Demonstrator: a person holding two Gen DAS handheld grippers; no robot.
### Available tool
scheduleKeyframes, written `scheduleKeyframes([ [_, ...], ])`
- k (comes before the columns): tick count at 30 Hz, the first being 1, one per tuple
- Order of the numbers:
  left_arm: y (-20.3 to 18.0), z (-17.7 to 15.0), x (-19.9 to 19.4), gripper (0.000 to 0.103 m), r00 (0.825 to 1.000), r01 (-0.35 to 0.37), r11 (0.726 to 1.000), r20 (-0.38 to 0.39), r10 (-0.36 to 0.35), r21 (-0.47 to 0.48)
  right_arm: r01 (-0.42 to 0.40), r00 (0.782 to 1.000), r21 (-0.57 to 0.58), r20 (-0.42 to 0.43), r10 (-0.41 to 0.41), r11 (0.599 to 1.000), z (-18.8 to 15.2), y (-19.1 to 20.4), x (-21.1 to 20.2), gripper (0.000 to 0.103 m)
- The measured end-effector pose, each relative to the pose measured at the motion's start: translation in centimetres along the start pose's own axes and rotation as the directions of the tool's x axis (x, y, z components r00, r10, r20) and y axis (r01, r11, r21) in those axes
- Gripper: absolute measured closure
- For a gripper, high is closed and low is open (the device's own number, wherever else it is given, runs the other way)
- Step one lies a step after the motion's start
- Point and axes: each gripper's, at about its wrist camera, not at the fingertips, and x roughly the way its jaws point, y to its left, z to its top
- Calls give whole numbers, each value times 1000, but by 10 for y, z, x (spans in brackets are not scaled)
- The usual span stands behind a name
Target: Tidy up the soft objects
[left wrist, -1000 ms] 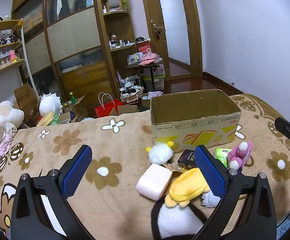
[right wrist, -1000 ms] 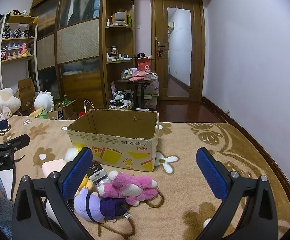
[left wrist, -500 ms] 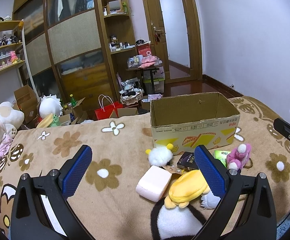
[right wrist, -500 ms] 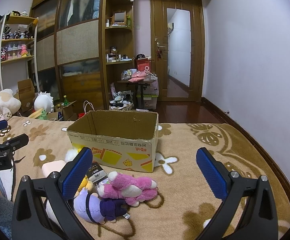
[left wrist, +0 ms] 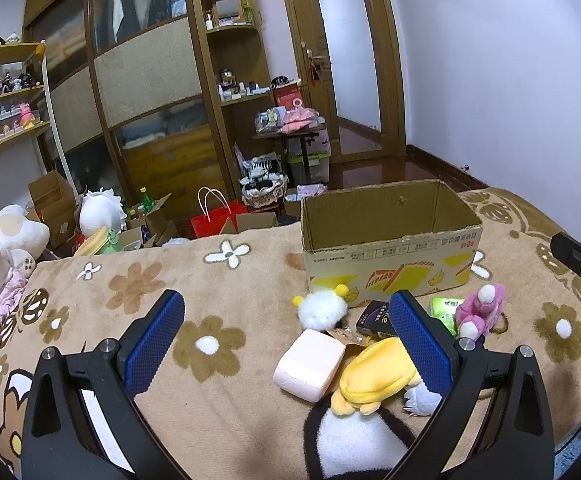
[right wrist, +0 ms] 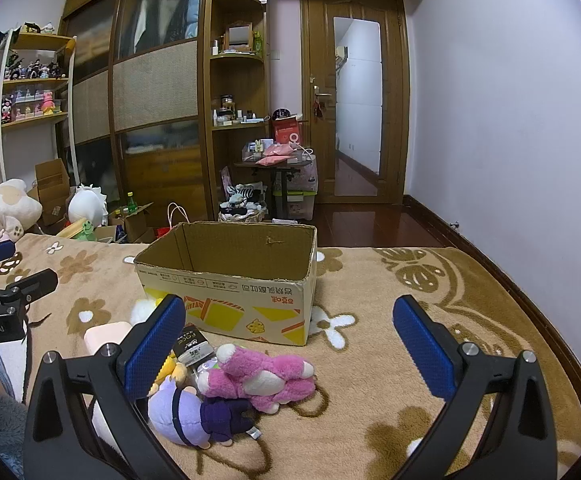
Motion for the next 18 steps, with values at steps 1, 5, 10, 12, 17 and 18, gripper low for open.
scheduleKeyframes([
  [1,1,1,1,2,1000,3,1000,-11,-2,2,-2,1000,3,0,2,1000,1,-1,-1,0],
  [5,3,4,12,2,998,17,1000,-57,-17,1,-14,1000,7,-13,14,1000,7,0,1,0],
  [10,5,9,31,2,993,35,999,-109,-37,-20,-4,998,12,-60,5,1000,7,2,20,0],
  [12,7,11,42,2,990,35,999,-134,-40,-34,-17,997,28,-74,19,999,4,3,30,0],
  [17,12,14,73,2,975,30,996,-215,-47,-83,-37,992,41,-118,41,998,-3,8,59,0],
  [18,15,13,81,2,969,31,994,-242,-55,-104,-38,991,41,-129,43,998,-4,10,65,0],
])
